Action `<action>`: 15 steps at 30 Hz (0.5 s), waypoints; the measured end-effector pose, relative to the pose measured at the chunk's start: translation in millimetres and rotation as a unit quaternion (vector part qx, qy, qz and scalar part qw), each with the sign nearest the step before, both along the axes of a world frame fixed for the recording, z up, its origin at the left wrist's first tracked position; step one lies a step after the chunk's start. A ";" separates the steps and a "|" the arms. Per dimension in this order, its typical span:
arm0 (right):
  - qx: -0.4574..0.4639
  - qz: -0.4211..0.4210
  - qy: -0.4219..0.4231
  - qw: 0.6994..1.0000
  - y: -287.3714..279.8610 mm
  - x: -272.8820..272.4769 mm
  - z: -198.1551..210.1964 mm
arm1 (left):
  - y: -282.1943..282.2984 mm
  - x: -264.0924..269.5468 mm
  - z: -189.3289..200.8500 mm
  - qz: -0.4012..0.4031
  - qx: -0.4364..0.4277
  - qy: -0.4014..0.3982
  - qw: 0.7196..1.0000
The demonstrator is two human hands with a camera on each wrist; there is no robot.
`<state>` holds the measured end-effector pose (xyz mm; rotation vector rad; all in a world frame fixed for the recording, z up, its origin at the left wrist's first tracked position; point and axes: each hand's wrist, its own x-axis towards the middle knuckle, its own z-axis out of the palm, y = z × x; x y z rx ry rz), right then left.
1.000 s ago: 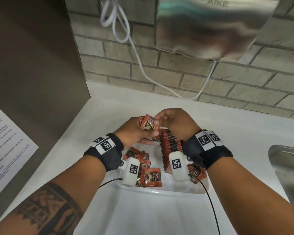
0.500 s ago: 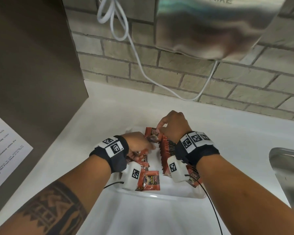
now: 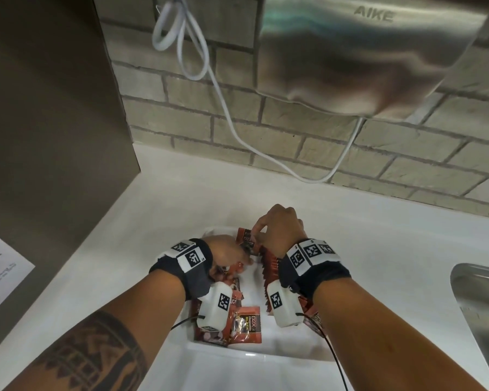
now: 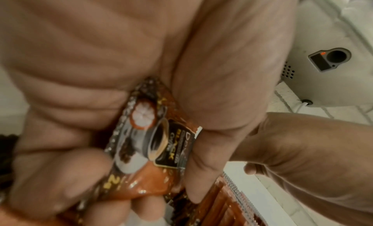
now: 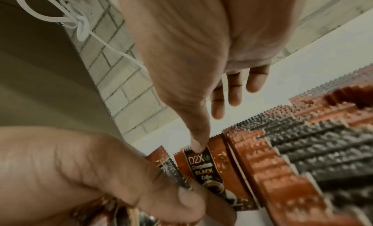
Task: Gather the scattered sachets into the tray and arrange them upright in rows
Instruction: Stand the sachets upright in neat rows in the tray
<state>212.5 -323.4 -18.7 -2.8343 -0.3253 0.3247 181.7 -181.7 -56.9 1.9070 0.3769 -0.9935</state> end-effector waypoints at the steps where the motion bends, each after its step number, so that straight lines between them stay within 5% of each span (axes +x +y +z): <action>1: 0.007 -0.003 0.003 1.000 -0.6 0.4 -0.3 | 0.4 0.7 -0.7 0.001 0.003 -0.004 1.000; 10: 0.071 -0.010 -0.029 0.997 -8.2 -3.8 8.5 | 4.1 3.9 -5.5 -0.016 0.021 -0.004 1.000; 15: 0.062 0.029 0.032 0.997 -2.5 -10.7 11.6 | 6.7 1.8 -1.2 -0.030 0.034 -0.017 0.999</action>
